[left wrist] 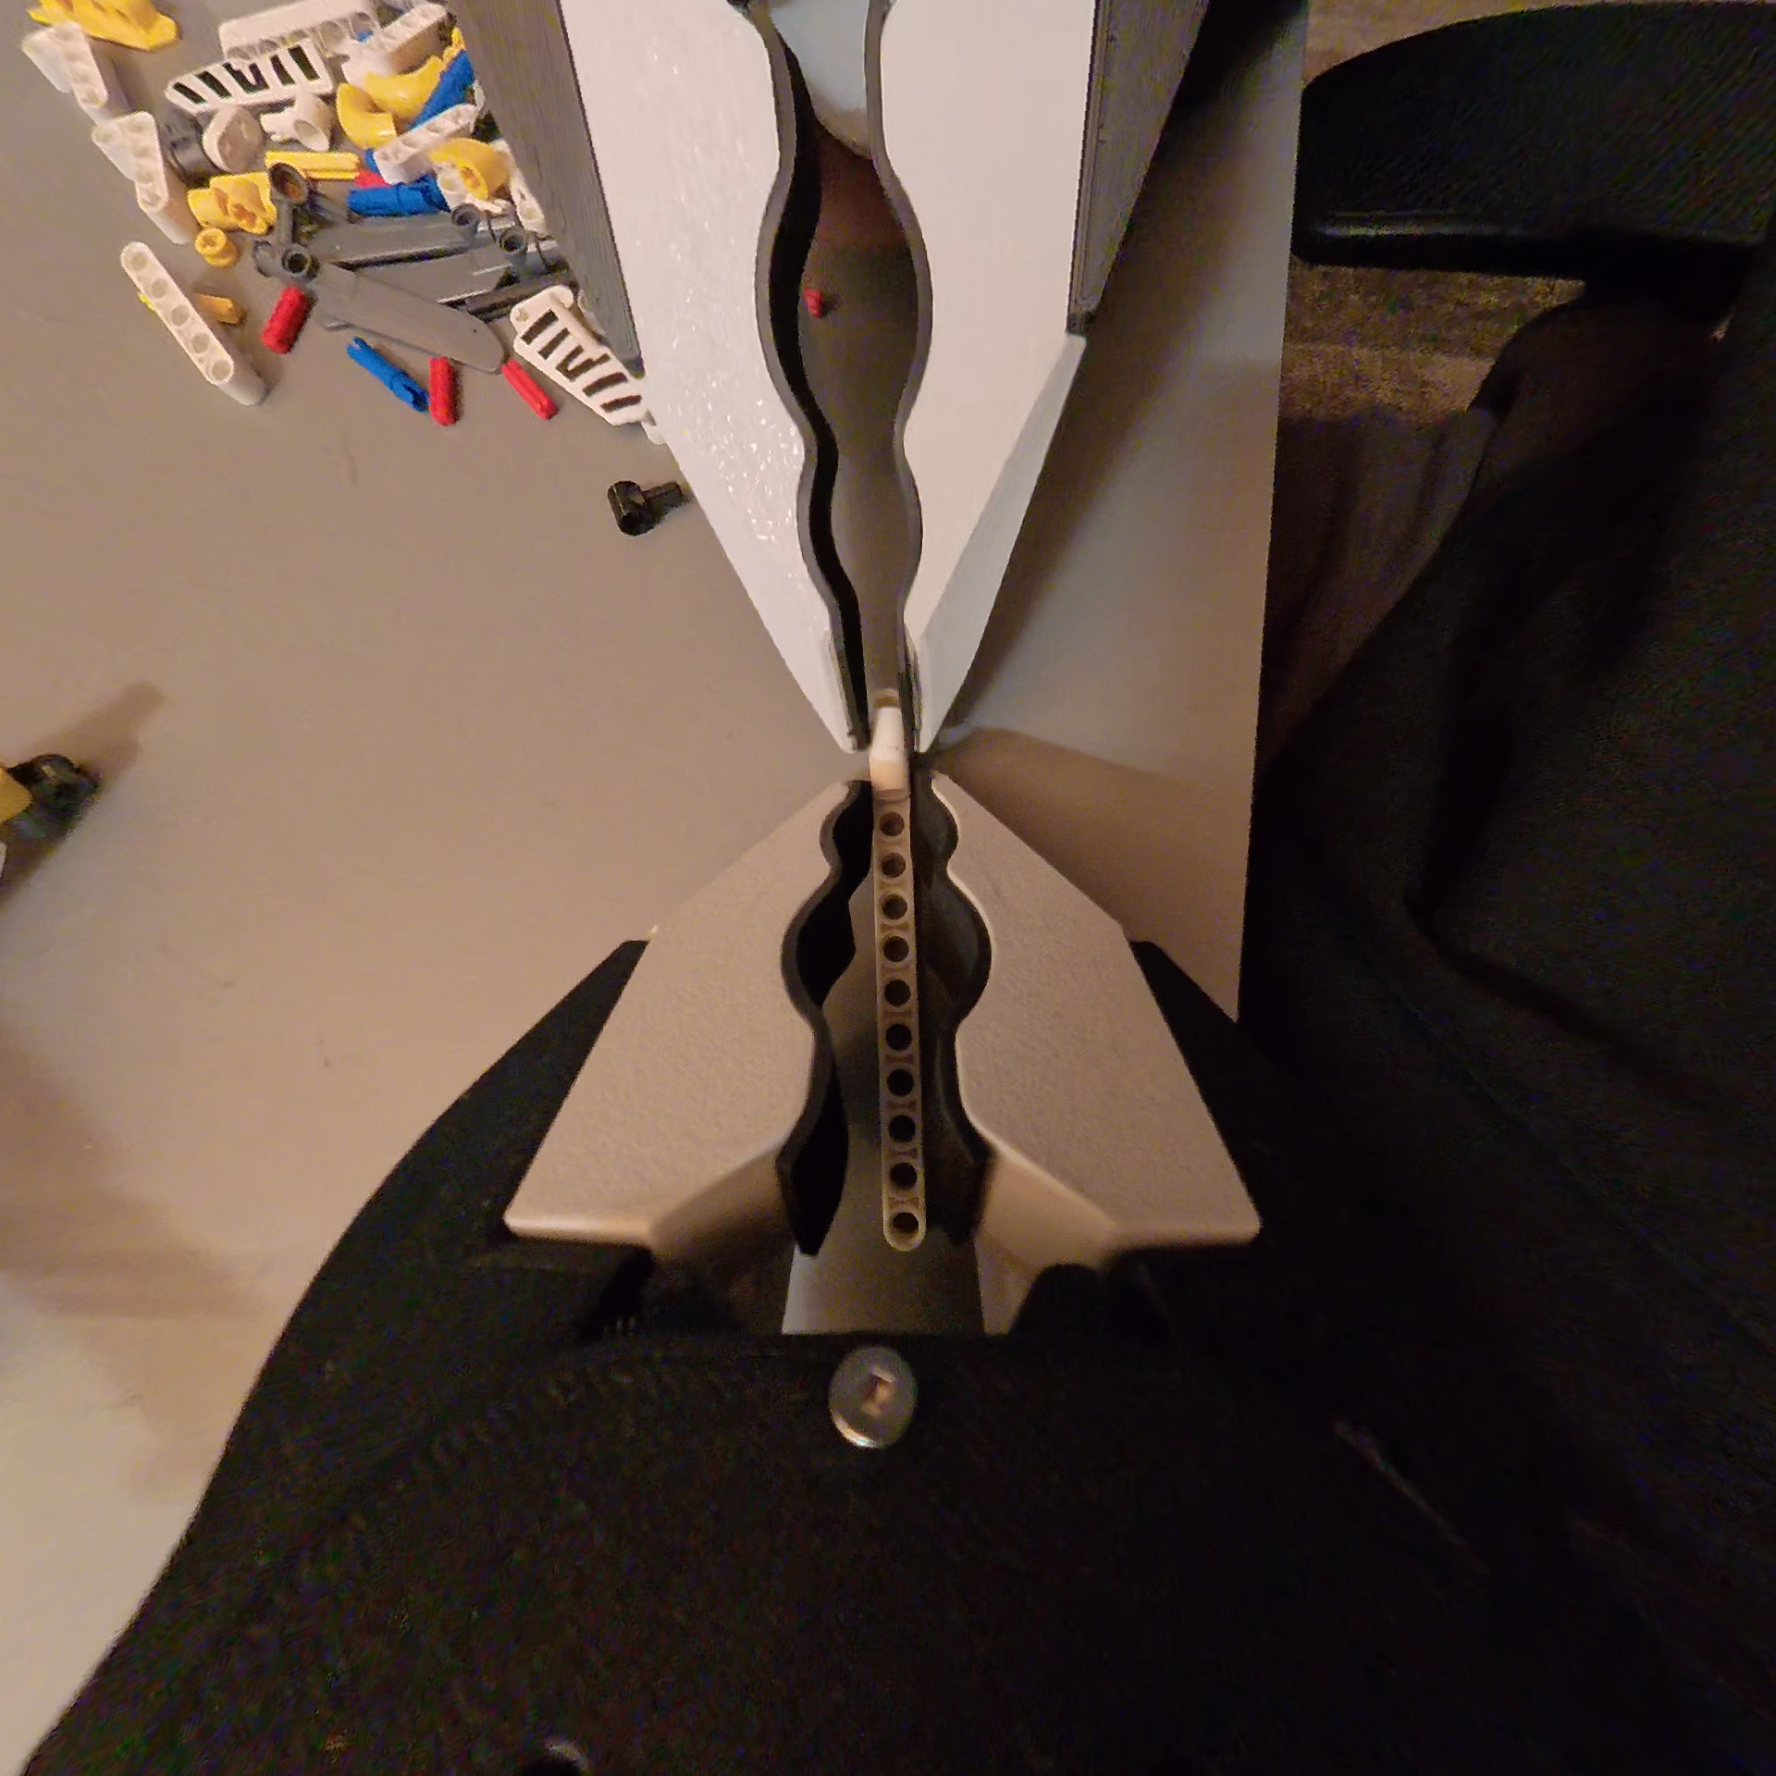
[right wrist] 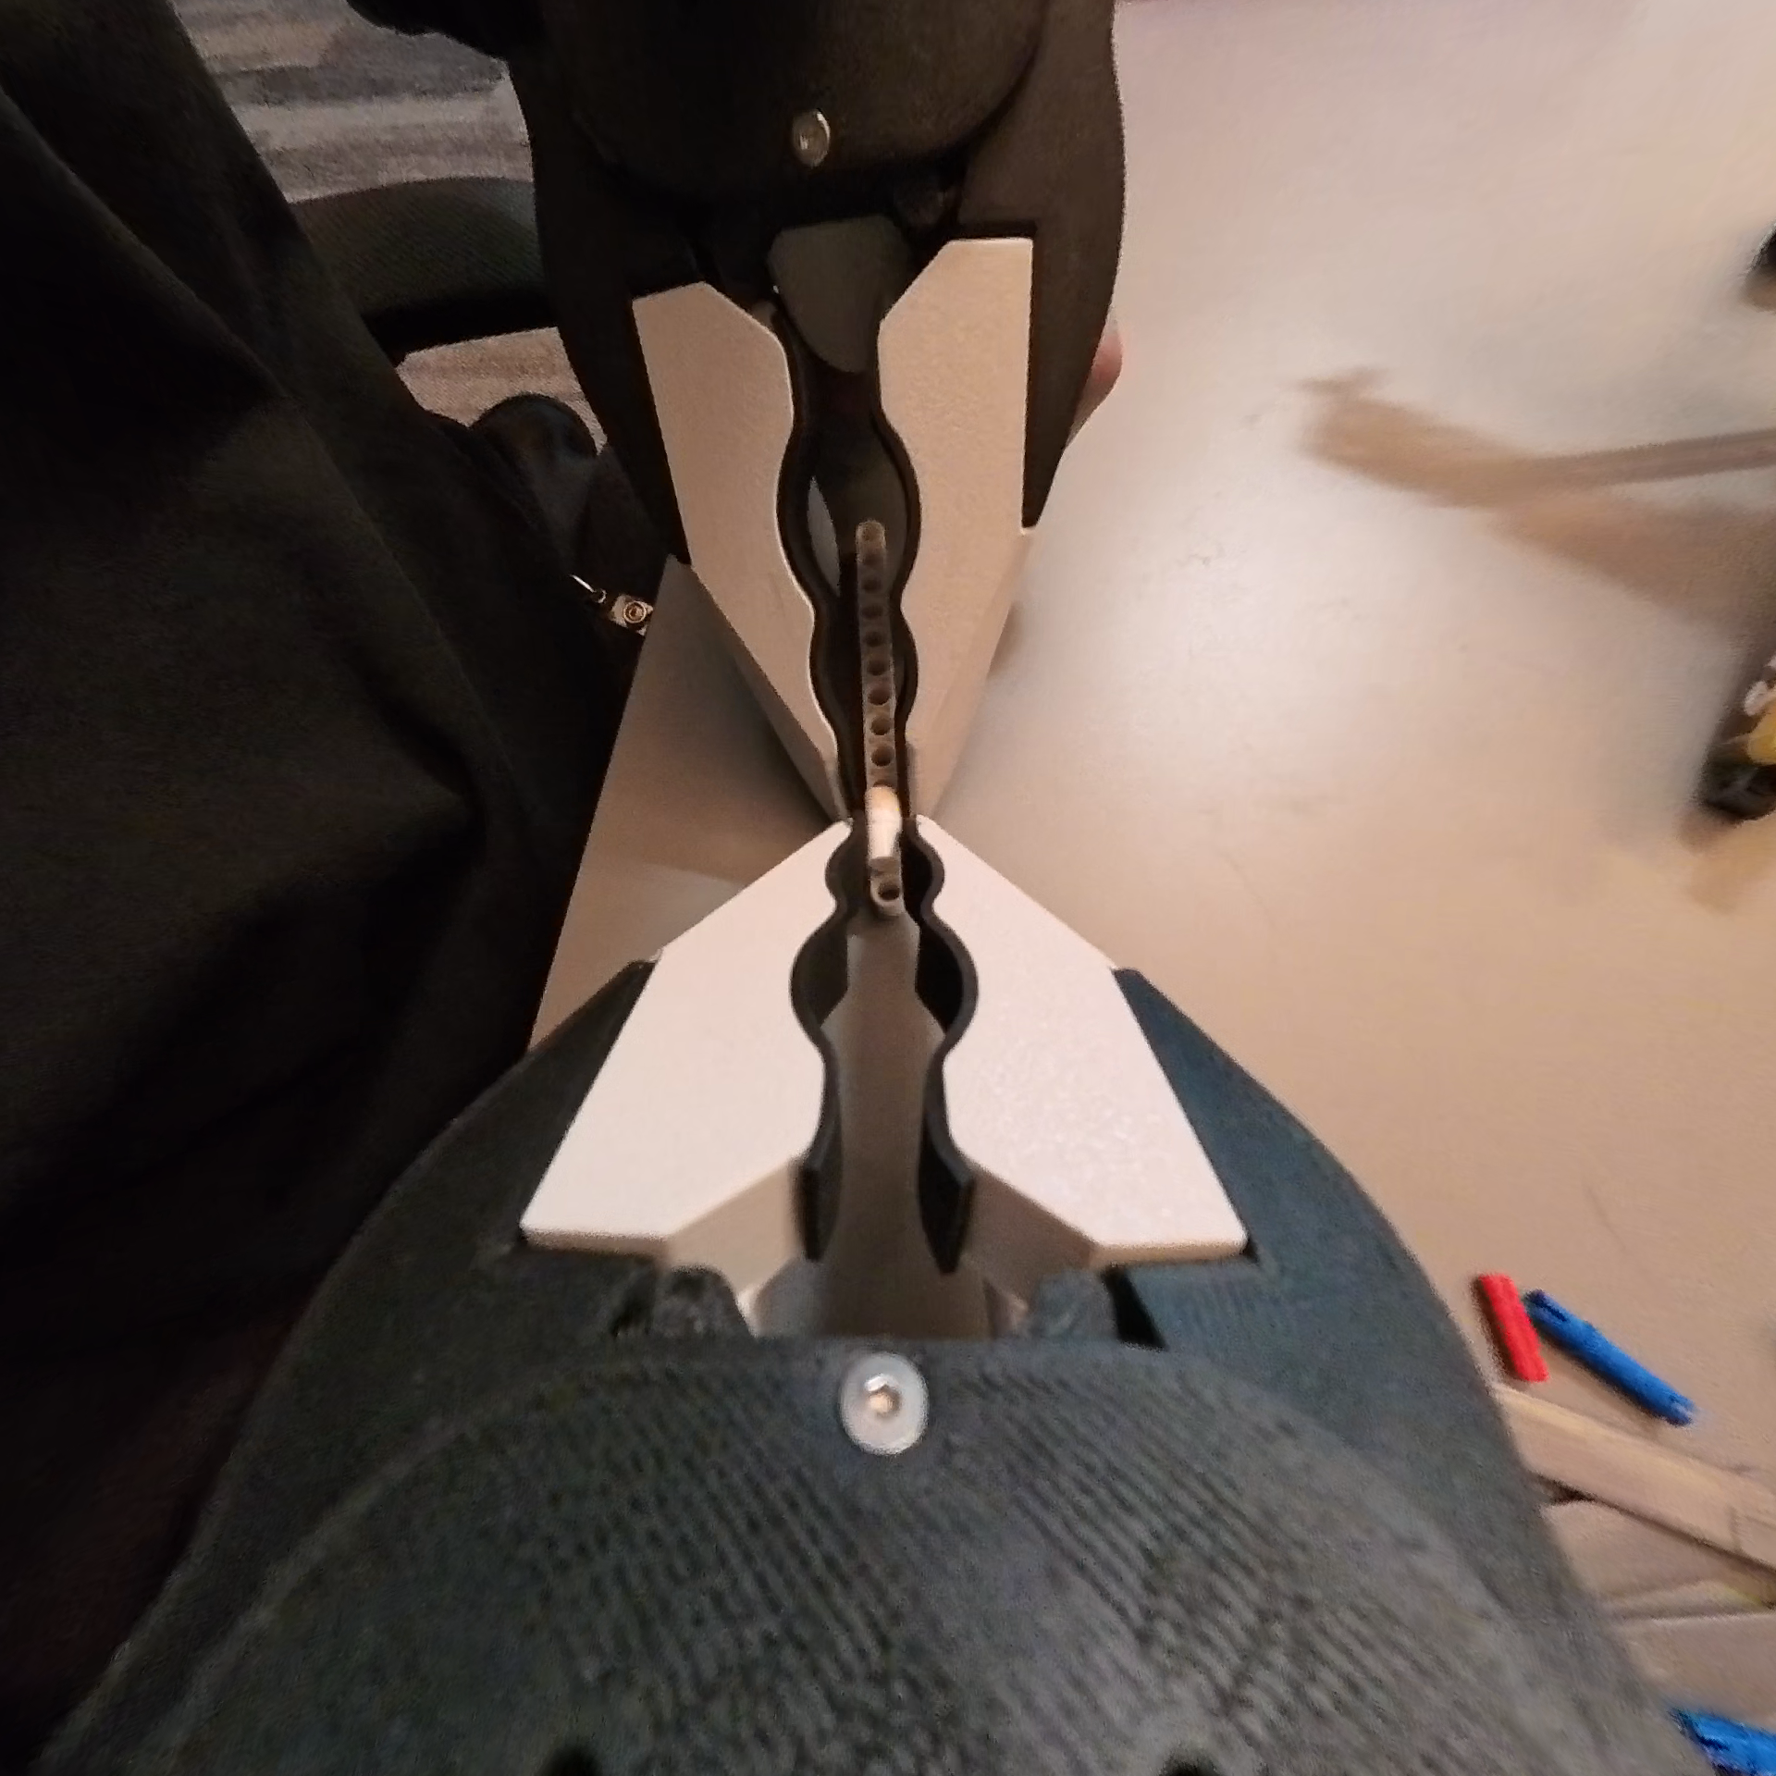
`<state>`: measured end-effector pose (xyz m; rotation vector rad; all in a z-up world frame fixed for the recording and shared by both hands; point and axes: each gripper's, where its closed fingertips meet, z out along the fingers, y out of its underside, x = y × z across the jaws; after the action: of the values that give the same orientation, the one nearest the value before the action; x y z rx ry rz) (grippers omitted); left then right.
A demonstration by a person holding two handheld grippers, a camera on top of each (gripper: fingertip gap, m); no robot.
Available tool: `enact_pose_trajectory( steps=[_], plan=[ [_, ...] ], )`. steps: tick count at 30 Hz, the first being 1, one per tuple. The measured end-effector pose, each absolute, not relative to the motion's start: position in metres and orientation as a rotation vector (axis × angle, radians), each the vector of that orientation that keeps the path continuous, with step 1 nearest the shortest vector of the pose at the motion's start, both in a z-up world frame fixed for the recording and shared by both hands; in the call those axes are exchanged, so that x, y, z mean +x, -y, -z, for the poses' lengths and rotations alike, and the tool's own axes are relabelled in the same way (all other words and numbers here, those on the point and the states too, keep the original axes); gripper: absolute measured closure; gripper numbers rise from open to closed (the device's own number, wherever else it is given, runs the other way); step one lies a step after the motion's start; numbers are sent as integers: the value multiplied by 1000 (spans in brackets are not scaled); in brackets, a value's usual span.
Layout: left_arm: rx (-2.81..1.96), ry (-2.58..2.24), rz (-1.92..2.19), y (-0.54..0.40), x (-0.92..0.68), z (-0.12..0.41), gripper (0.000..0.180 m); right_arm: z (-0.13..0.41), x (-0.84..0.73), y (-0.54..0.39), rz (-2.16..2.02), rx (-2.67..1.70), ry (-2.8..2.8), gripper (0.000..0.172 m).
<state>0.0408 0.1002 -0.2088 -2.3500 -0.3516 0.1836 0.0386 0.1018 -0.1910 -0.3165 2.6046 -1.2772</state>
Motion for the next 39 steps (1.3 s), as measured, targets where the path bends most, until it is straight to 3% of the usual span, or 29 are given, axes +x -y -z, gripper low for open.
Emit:
enact_pose_trajectory(
  steps=[23,28,30,34,39],
  plan=[
    [-2345,383,-178,-101,40,209,171,194,36,-102,1205,-248,-2578,169],
    [-2347,382,-173,-101,41,209,170,183,38,-100,1371,-335,-2599,166],
    [-2349,377,-186,-101,41,209,170,118,24,-95,1758,-96,-2285,168],
    [-2353,365,-220,-101,41,209,170,146,-10,-113,1658,-76,-2639,166],
    [-2349,373,-198,-102,41,209,171,165,-62,-155,1528,341,-2837,166]
  ],
)
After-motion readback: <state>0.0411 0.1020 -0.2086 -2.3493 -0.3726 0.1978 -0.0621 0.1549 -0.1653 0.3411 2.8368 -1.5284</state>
